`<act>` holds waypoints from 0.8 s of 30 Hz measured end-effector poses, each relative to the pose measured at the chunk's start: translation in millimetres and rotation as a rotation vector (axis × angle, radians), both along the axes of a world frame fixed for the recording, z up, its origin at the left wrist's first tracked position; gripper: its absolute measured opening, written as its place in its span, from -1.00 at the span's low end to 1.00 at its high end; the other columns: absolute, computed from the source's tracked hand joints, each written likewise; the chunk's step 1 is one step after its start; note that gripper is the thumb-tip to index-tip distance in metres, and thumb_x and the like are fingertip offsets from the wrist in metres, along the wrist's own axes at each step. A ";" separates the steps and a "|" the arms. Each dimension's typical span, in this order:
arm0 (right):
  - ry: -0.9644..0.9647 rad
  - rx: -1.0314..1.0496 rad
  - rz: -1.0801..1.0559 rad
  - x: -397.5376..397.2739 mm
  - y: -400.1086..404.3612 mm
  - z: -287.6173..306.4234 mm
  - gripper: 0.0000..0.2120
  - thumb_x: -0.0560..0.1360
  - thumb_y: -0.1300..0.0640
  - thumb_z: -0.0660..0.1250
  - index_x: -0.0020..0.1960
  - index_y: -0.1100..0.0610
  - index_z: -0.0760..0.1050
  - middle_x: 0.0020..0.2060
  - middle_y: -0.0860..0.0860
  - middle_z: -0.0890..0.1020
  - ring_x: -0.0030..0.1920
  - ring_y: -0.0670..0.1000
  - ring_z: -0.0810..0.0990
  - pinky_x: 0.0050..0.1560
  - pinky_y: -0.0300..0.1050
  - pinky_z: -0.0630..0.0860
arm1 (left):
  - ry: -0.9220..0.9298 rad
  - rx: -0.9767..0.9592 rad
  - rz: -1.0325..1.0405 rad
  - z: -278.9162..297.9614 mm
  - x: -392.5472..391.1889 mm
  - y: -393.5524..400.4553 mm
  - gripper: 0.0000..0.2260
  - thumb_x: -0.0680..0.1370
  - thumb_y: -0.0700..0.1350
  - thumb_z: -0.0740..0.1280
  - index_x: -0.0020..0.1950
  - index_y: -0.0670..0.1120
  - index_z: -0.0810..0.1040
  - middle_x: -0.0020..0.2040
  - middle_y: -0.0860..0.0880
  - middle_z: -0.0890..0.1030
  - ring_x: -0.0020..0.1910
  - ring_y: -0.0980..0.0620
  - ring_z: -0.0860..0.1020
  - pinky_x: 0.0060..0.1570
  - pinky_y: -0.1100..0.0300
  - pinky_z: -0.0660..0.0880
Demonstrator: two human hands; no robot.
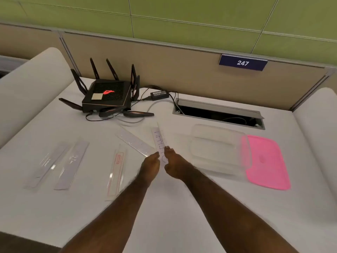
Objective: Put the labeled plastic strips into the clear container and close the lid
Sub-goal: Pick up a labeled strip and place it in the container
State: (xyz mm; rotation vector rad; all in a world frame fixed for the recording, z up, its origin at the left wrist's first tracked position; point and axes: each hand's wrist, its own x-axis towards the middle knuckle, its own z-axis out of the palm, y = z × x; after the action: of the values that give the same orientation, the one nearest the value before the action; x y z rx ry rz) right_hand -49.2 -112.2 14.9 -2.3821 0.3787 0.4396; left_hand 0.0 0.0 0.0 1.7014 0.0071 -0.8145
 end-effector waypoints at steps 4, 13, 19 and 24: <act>0.035 0.185 -0.156 9.5 5.2 5.7 -0.35 0.57 0.10 0.23 0.55 0.16 -0.01 0.49 0.12 0.27 0.46 0.14 0.29 0.43 0.05 0.33 | 0.257 -0.172 0.092 0.1 -3.1 -6.0 -0.64 0.64 -0.11 0.18 0.44 -0.06 0.34 0.36 -0.11 0.47 0.32 -0.10 0.47 0.24 0.01 0.49; 0.063 0.125 -0.178 10.4 -1.0 0.6 -0.40 0.56 0.23 0.16 0.55 0.20 0.03 0.48 0.15 0.32 0.44 0.17 0.33 0.36 -0.07 0.35 | 0.093 -0.127 0.073 -3.2 1.4 -19.7 -0.67 0.60 -0.26 0.23 0.37 -0.11 0.47 0.34 -0.09 0.50 0.19 -0.08 0.53 -0.01 0.13 0.62; -0.020 0.102 -0.166 9.7 -0.6 6.2 -0.45 0.60 0.18 0.14 0.55 0.16 0.08 0.48 0.12 0.32 0.43 0.17 0.35 0.35 0.01 0.41 | -0.043 -0.124 0.217 -9.5 0.9 -24.7 -0.67 0.55 -0.20 0.36 0.32 -0.15 0.50 0.33 -0.10 0.51 0.23 -0.15 0.51 -0.18 0.30 0.61; -0.102 0.120 -0.159 5.8 -2.3 14.7 -0.49 0.61 0.17 0.19 0.52 0.15 0.17 0.50 0.11 0.29 0.49 0.19 0.25 0.42 0.09 0.32 | -0.135 -0.051 0.277 -7.0 0.7 -27.1 -0.80 0.51 -0.13 0.42 0.13 -0.11 0.63 0.17 -0.08 0.64 0.06 -0.07 0.62 -0.19 0.29 0.61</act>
State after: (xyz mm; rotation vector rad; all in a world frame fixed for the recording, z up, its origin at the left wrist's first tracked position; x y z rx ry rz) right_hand -43.3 -114.5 29.6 -2.2285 0.4775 0.2590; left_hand 0.7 -27.1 -7.0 1.6587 0.1261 -0.4899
